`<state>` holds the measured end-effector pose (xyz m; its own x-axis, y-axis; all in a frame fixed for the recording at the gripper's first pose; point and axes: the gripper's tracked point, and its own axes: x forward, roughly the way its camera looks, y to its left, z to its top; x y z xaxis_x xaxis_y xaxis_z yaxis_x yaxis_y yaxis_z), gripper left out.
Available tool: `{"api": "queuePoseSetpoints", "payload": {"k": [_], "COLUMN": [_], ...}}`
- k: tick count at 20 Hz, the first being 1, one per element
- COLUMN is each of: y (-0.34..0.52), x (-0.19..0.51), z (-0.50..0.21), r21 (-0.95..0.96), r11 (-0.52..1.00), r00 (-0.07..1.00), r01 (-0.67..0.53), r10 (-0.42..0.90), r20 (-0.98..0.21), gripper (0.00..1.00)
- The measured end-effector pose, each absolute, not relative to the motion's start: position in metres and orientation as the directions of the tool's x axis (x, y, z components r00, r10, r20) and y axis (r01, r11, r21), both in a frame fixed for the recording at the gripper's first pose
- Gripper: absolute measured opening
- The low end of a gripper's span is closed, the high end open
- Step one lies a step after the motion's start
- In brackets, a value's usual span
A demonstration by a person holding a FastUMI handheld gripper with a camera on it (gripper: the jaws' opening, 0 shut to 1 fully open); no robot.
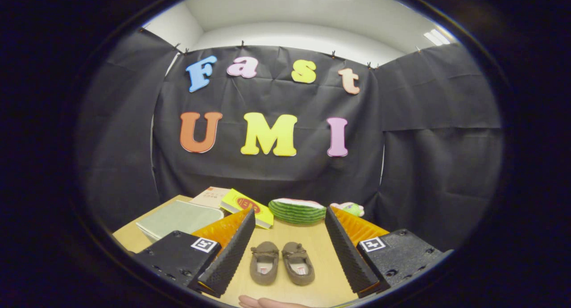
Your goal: Open the storage box then place both shoes into the box .Put the left shoe in first, then the right shoe, with the right side of both shoes facing outward in a uniform manner.
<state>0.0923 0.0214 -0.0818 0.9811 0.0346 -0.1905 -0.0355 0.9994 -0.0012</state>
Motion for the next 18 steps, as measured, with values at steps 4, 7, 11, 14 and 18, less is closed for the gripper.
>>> {"api": "queuePoseSetpoints", "payload": {"k": [4,7,11,14,18], "y": [0.046,0.075,0.104,0.129,0.172], "x": [0.132,0.157,0.184,0.196,0.208], "z": [-0.12,-0.155,-0.191,-0.218,-0.238], "r21": [0.089,0.21,0.347,0.451,0.591], "r11": [0.991,0.964,0.92,0.872,0.762], "r00": [0.936,0.867,0.773,0.688,0.572], "r01": [-0.099,-0.162,-0.184,-0.192,-0.264], "r10": [0.123,0.241,0.353,0.447,0.617], "r20": [-0.331,-0.437,-0.527,-0.571,-0.54], "gripper": [1.0,1.0,0.99,0.99,0.98]}}
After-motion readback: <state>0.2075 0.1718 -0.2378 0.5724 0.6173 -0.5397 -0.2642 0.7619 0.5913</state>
